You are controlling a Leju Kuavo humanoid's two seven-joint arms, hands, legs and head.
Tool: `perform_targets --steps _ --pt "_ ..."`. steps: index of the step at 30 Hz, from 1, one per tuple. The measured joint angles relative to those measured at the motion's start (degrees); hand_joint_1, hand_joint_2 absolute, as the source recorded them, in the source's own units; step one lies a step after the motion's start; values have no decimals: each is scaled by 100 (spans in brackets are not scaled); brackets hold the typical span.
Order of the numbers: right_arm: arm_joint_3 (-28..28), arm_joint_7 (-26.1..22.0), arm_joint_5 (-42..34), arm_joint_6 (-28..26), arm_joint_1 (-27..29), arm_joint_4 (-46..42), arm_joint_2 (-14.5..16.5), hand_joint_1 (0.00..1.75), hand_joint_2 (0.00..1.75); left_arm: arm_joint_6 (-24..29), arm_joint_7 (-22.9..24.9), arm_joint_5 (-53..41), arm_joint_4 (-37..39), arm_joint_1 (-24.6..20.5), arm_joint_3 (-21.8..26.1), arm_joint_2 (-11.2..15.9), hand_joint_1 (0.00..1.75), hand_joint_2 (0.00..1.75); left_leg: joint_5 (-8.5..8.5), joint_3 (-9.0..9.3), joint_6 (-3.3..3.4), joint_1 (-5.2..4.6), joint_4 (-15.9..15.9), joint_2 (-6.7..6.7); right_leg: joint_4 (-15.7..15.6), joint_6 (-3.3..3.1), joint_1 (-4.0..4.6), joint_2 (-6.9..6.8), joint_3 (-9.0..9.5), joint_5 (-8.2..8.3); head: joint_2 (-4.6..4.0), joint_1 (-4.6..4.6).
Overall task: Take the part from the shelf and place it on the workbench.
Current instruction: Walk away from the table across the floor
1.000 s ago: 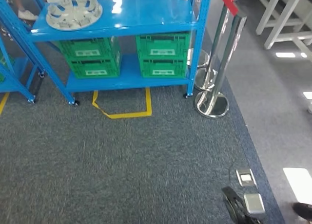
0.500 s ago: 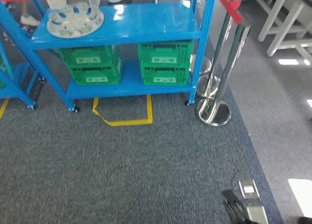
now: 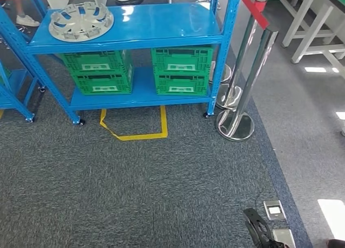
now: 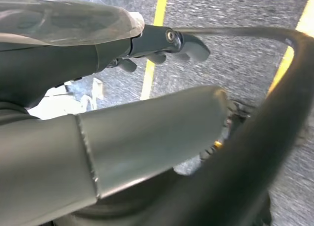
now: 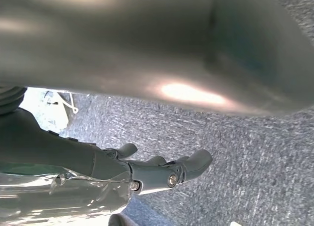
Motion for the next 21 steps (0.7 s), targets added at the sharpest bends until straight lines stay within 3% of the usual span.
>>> perform_targets --steps 1,3,4,6,8,10,11,14,15,17,21 --pt "2 1 0 1 -1 0 -2 0 0 1 -1 -1 0 10 -8 -3 0 0 73 19 -24 9 -11 -1 1 -76 7 -7 9 -28 0 10" --pt "7 2 0 0 -3 0 -9 0 0 2 -1 -2 0 19 -25 -8 0 0 99 53 -76 26 -28 1 9 -324 32 -15 39 -57 0 27" --pt "8 2 0 0 -5 0 -11 0 0 2 -1 -2 0 13 -36 -3 0 0 87 61 -70 20 -28 -2 -3 -439 38 -16 50 -45 1 41" --pt "11 1 0 -1 -8 0 -14 0 0 2 -1 -2 0 5 -55 -2 0 0 72 68 -37 11 -29 -6 -37 -474 44 -17 74 -34 1 65" --pt "16 1 0 -1 -9 0 -14 0 0 2 -1 -2 0 5 -65 -4 0 0 58 72 -10 4 -29 -7 -78 -458 43 -17 98 -26 0 84" --pt "23 1 0 -1 -9 0 -15 0 0 2 -1 -3 0 5 -77 -6 0 0 48 73 10 0 -28 -7 -109 -404 39 -17 113 -17 0 92" --pt "26 1 0 -1 -9 0 -15 0 0 2 -1 -2 0 5 -83 -7 0 0 44 73 17 -2 -27 -7 -126 -341 35 -17 121 -12 1 96" --pt "32 1 0 -1 -9 0 -14 0 0 2 -1 -2 0 5 -91 -5 0 0 37 73 30 -6 -25 -7 -180 -66 13 -17 147 0 1 100" --pt "34 1 0 1 -9 0 -14 0 0 2 -1 0 0 5 -92 -4 0 0 36 74 31 -7 -24 -7 -191 -6 8 -17 150 2 1 99" --pt "39 -1 0 5 -9 0 -15 0 0 -3 -1 10 0 5 -94 -3 0 0 35 78 33 -6 -26 -8 -197 35 5 -17 153 1 1 97" --pt "43 -6 0 8 -9 0 -15 0 0 -11 -1 30 0 6 -95 -3 0 0 37 98 34 -1 -43 -8 -196 39 13 -17 158 -2 0 97"
